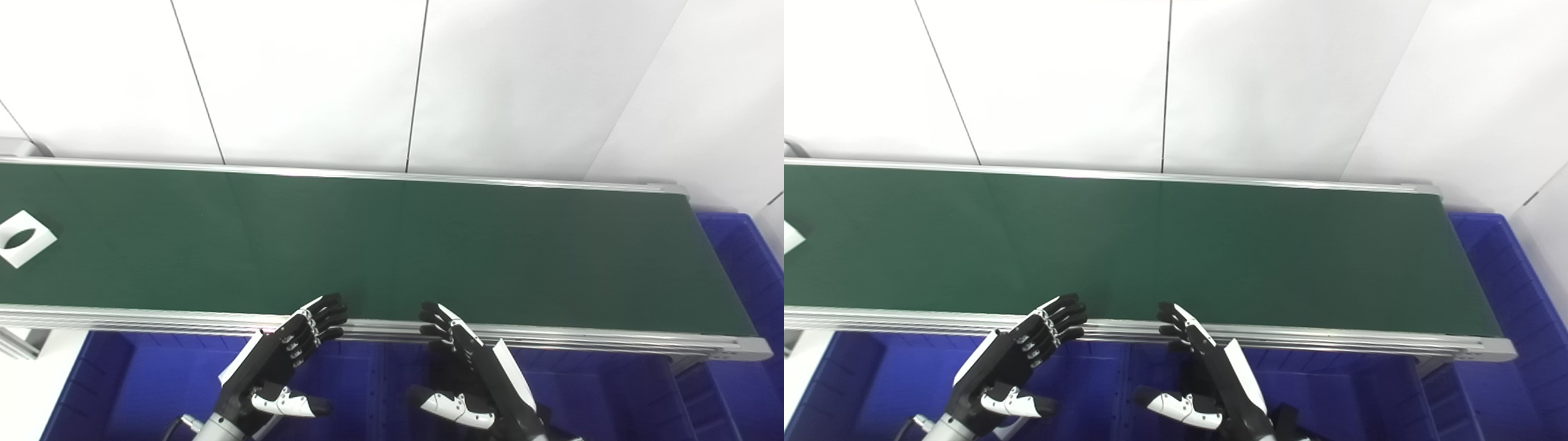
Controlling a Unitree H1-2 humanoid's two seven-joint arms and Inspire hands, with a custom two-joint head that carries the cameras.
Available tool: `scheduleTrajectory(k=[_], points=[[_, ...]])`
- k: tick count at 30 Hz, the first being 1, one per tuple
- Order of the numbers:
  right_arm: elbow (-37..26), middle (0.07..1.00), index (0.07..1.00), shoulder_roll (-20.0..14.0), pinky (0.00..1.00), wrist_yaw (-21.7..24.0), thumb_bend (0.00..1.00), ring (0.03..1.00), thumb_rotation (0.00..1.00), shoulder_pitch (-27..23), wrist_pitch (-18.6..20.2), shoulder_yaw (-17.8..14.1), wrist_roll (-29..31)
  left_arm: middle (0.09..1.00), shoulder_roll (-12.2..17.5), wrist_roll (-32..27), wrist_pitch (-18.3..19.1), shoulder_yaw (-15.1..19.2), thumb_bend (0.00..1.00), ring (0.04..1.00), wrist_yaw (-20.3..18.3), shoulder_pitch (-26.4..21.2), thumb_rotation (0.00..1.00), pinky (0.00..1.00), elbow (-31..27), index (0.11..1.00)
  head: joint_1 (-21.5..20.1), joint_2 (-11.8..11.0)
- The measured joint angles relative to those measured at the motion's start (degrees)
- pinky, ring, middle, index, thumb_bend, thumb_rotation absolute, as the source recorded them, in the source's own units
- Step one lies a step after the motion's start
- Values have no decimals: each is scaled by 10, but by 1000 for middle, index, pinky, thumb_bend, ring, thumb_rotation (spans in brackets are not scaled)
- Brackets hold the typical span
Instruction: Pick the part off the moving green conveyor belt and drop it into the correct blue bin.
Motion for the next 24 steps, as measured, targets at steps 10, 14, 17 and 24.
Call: scheduleTrajectory(k=[10, 14, 17, 24], points=[[0, 866, 907, 0, 742, 0, 660, 826, 500, -2, 0, 0, 0, 890, 0, 0, 0, 0, 1000, 887, 0, -1, 233, 865, 1, 885, 3, -3], [1, 868, 908, 0, 745, 0, 661, 828, 499, -4, 0, 0, 0, 889, 0, 0, 0, 0, 996, 886, 0, -2, 231, 865, 1, 885, 7, -4], [2, 871, 909, 1, 751, 0, 658, 831, 500, -4, 0, 0, 1, 888, 0, 0, 0, 0, 994, 885, 0, -2, 226, 862, 2, 882, 11, -6], [11, 863, 902, 4, 738, 0, 660, 822, 501, -6, 0, 2, 0, 890, 1, 3, 0, 0, 999, 885, 0, -3, 242, 863, 2, 882, 13, -11]])
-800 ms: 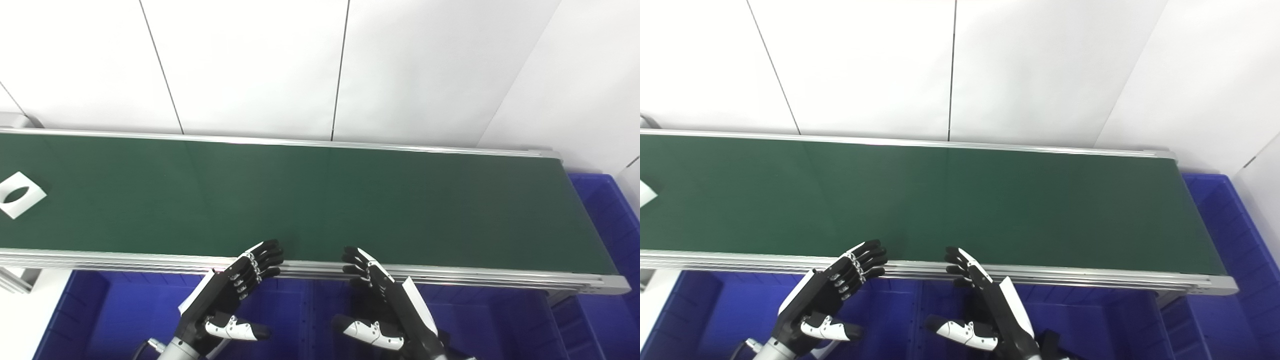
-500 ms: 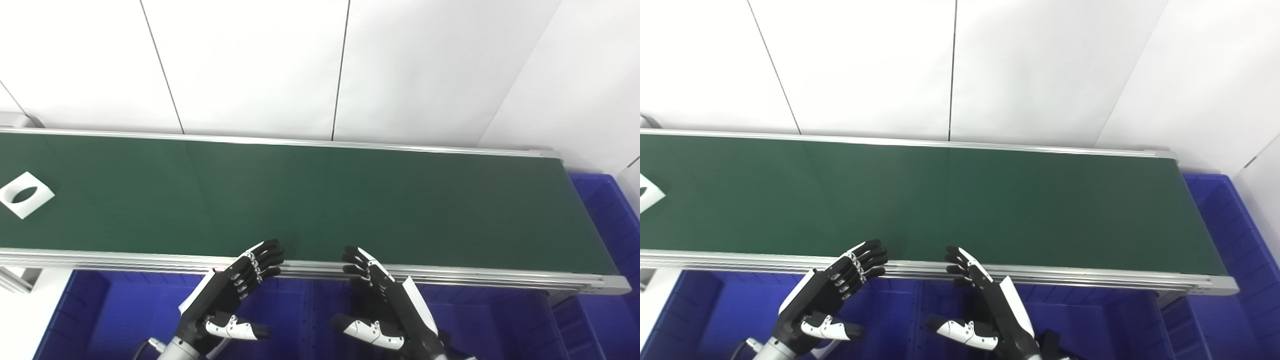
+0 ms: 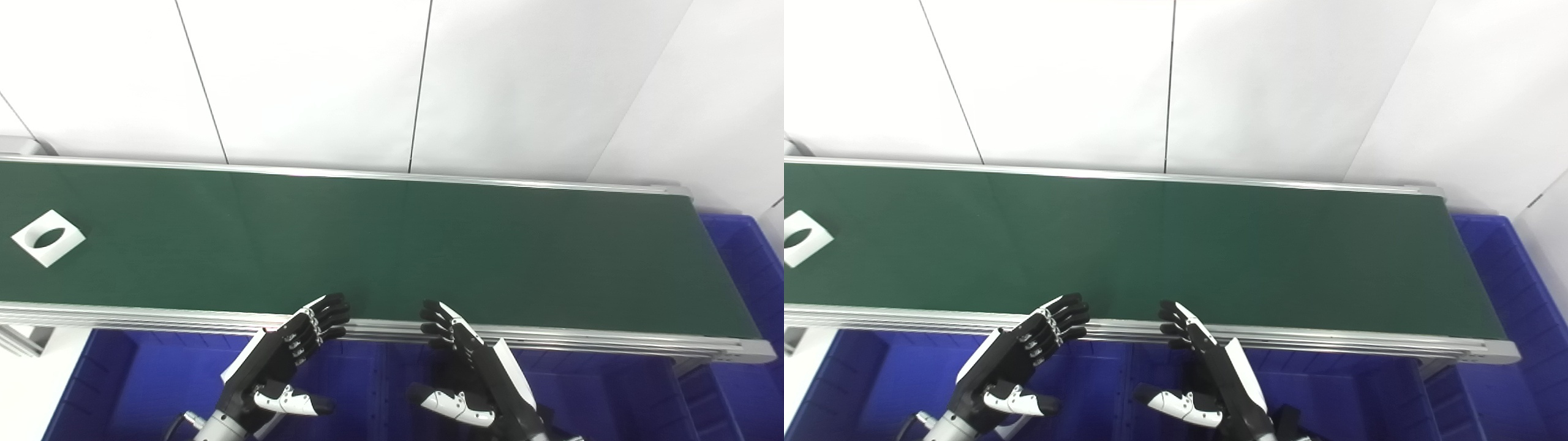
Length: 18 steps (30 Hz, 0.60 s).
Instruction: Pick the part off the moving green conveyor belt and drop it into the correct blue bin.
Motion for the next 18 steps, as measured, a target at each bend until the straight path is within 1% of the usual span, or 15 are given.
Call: scheduleTrajectory(k=[11, 14, 16, 17, 18], points=[[0, 862, 903, 5, 741, 0, 657, 824, 499, 0, 0, 2, 0, 883, 11, 12, 1, 4, 995, 879, 4, 1, 227, 865, -10, 878, 8, -2], [0, 863, 905, 6, 739, 0, 652, 825, 496, 1, 0, 3, -2, 873, 16, 14, 13, 6, 1000, 869, 9, 6, 226, 855, -50, 870, 17, -3], [-1, 869, 911, 7, 752, 0, 652, 831, 498, 2, 0, 4, -2, 868, 19, 14, 24, 10, 1000, 872, 14, 7, 261, 863, -77, 869, 22, -4], [-1, 871, 914, 8, 757, 0, 647, 833, 494, 2, 0, 4, -2, 867, 22, 14, 31, 13, 1000, 874, 15, 8, 275, 867, -91, 869, 45, -8], [-2, 871, 914, 8, 758, 0, 646, 833, 494, 3, 0, 4, -1, 867, 27, 13, 39, 14, 1000, 874, 17, 9, 276, 867, -106, 869, 46, -8]])
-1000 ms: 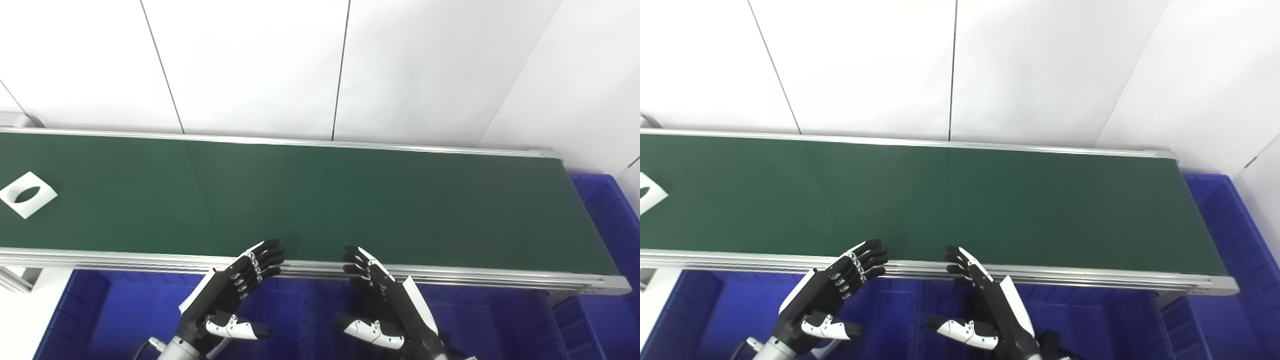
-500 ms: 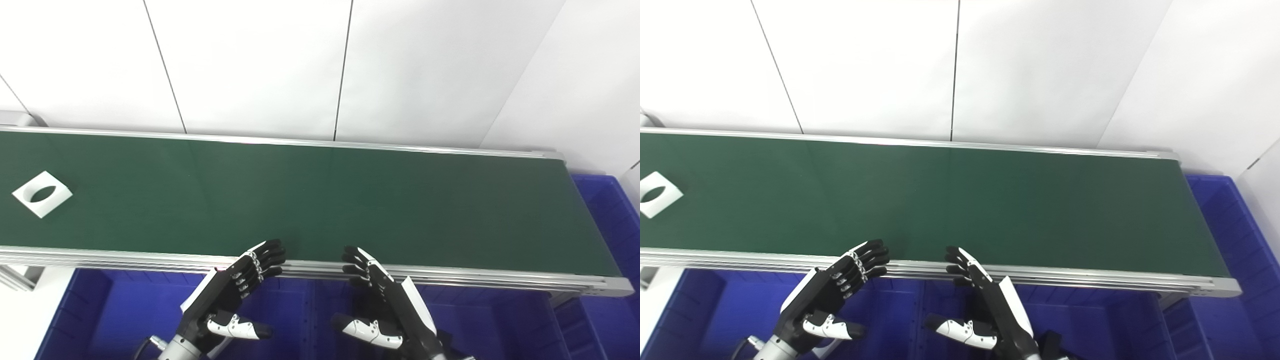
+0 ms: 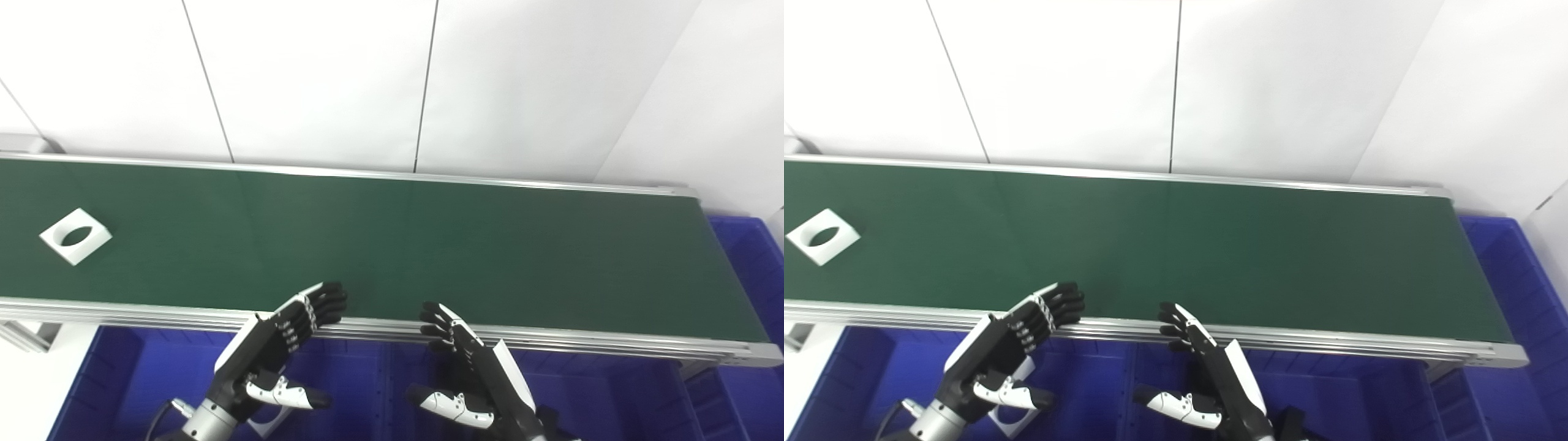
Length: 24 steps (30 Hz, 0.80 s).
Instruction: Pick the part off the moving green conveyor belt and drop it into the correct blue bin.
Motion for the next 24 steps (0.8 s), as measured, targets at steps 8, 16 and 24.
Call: scheduleTrajectory(k=[8, 16, 24], points=[[-3, 866, 904, 0, 744, 0, 616, 823, 485, 6, 0, 3, -4, 879, 51, 22, 64, 29, 879, 881, 20, 3, 222, 863, -122, 870, 42, -18], [2, 863, 910, 1, 743, 0, 611, 826, 500, 6, -1, 3, -4, 863, 107, 95, 103, 68, 851, 852, 31, -31, 123, 806, -218, 850, 92, -50], [15, 873, 927, 0, 760, -3, 606, 837, 533, 2, -4, 2, 3, 842, 132, 171, 150, 96, 798, 832, 33, -57, 83, 776, -263, 836, 151, -79]])
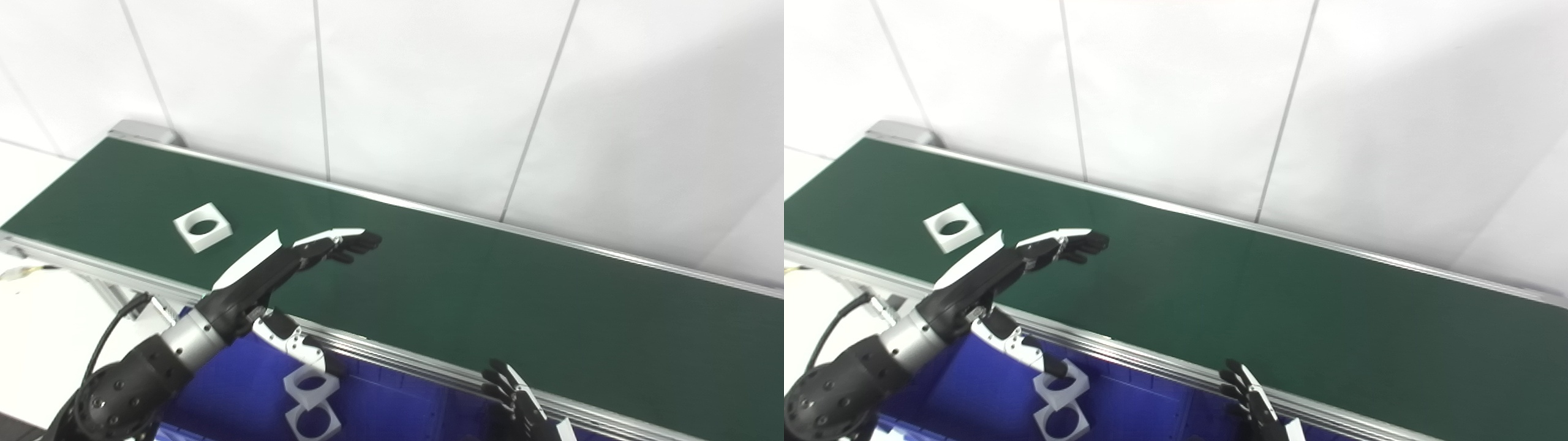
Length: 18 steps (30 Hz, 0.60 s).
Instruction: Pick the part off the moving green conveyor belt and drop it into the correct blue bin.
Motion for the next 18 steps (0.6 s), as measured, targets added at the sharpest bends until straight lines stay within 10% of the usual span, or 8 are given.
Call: scheduleTrajectory(k=[18], points=[[29, 888, 952, -7, 808, -4, 518, 855, 562, -11, -26, -5, 20, 853, 57, 166, 13, -2, 777, 838, -2, -49, 4, 759, 32, 854, 49, -24]])
